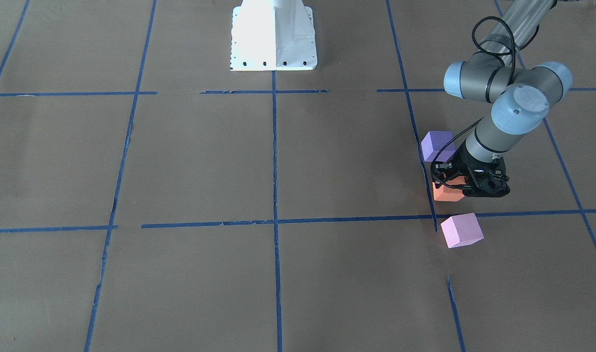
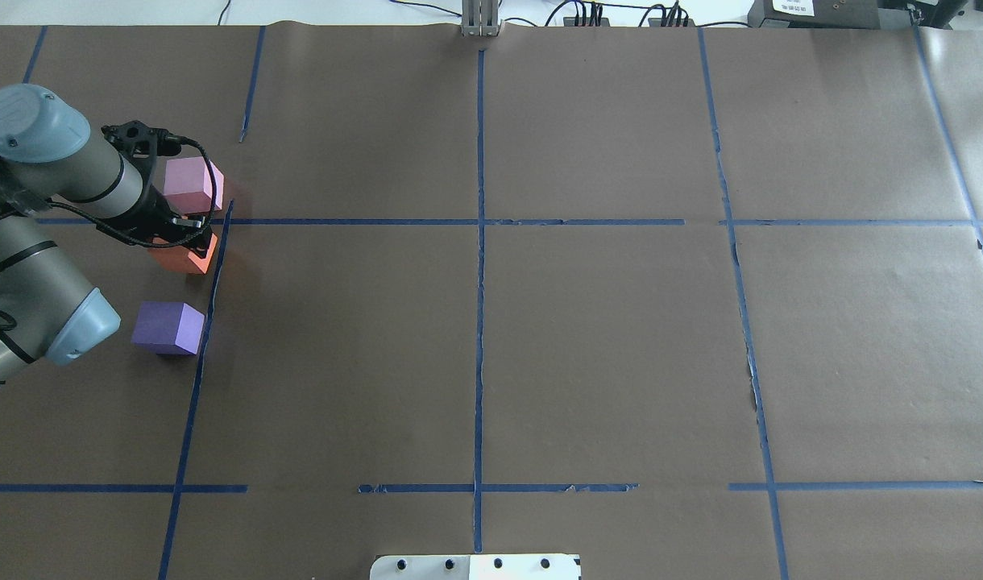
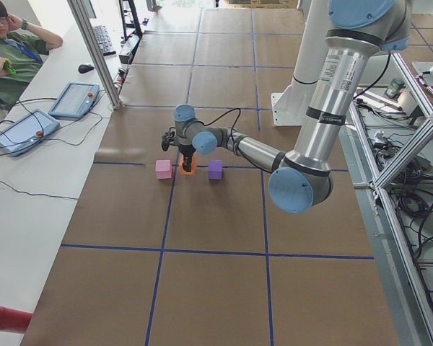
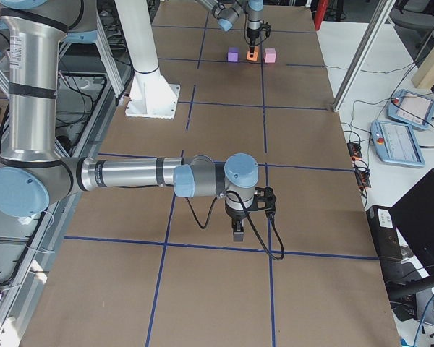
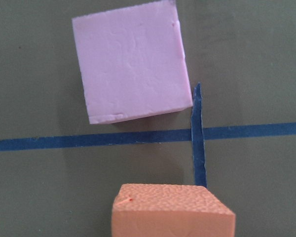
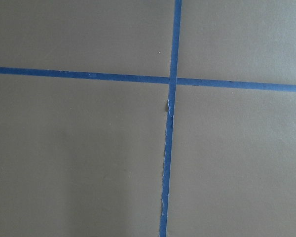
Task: Arrange blocks in a line
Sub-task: 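Carry the orange cube with the left gripper between pink and purple cubes, then open the left gripper and release the orange cube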
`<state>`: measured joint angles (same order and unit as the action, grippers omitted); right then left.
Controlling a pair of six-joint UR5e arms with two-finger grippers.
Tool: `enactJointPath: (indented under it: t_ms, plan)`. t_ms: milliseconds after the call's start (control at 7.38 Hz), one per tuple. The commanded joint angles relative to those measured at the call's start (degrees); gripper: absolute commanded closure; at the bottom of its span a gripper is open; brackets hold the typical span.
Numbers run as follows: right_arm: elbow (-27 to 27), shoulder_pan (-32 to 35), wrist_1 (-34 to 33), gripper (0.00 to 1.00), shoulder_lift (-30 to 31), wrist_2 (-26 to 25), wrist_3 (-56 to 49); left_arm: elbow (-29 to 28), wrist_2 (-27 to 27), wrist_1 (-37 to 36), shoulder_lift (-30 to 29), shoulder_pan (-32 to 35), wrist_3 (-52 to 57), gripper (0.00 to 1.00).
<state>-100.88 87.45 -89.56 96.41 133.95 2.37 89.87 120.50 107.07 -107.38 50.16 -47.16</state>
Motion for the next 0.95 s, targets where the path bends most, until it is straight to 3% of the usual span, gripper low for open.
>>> enactJointPath:
  t_ms: [0, 407, 678, 814]
  plan:
    - [0.0, 0.0, 0.0, 0.00, 0.0, 0.0, 0.0, -0.1, 0.0, -0.2, -0.1, 0.0, -0.7, 0.00]
    - [0.0, 0.0, 0.0, 0.00, 0.0, 0.0, 0.0, 3.5, 2.5, -3.1, 0.2, 9.7, 4.6, 0.00]
    - [0.0, 0.0, 0.0, 0.00, 0.0, 0.0, 0.0, 6.3, 2.6, -20.7, 0.2, 22.8, 31.5, 0.00]
    - [0.0, 0.0, 0.0, 0.00, 0.0, 0.0, 0.0, 5.1, 2.6, -22.3, 0.9, 29.6, 43.6, 0.00]
